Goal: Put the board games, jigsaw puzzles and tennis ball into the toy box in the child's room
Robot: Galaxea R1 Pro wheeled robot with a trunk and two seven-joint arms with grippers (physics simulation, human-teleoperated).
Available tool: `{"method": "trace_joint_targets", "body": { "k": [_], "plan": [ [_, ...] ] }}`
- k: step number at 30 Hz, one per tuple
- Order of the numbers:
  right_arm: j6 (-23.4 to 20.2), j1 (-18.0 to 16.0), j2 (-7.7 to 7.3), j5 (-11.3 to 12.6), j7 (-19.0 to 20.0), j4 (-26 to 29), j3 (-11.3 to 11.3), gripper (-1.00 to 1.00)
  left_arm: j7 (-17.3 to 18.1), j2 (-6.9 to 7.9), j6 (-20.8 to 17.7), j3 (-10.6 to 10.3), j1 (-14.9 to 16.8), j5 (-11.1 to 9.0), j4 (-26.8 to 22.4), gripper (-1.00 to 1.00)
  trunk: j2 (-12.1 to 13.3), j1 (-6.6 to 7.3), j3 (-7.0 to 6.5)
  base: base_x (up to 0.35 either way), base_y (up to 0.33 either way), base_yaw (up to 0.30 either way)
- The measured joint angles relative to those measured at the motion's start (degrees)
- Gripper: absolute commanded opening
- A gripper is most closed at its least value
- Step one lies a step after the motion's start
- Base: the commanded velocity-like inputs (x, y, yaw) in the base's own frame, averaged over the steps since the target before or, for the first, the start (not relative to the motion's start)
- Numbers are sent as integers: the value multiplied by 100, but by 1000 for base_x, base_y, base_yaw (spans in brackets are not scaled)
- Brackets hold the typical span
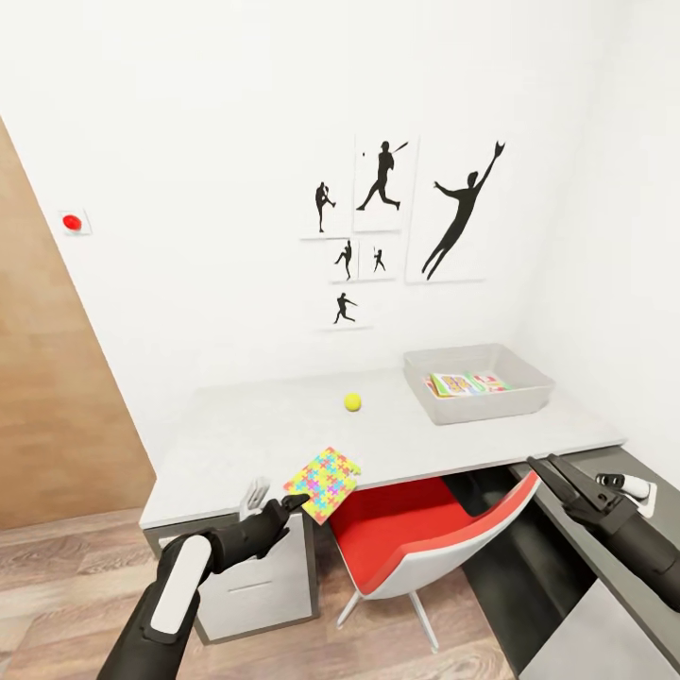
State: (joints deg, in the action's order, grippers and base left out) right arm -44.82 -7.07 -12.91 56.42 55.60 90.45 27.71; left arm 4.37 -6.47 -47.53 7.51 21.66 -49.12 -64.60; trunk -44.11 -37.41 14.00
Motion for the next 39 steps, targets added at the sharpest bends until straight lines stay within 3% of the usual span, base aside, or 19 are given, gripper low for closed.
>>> {"method": "trace_joint_targets", "body": {
  "k": [14,22,33,39],
  "plan": [
    [68,0,1,0,-16,-11,-29,100,4,71,2,26,0,-5,-19,100,0,0,0,5,72,0],
    [75,0,8,-1,-16,-10,-48,100,16,199,17,31,0,-48,-11,100,0,1,0,40,112,0],
    [57,0,7,-1,-3,-1,-35,100,27,215,17,36,0,-59,-8,100,0,0,0,6,13,0],
    [27,0,1,-1,16,7,9,100,44,322,-8,104,0,-64,-8,100,-239,-131,107,0,0,0]
  ]
}}
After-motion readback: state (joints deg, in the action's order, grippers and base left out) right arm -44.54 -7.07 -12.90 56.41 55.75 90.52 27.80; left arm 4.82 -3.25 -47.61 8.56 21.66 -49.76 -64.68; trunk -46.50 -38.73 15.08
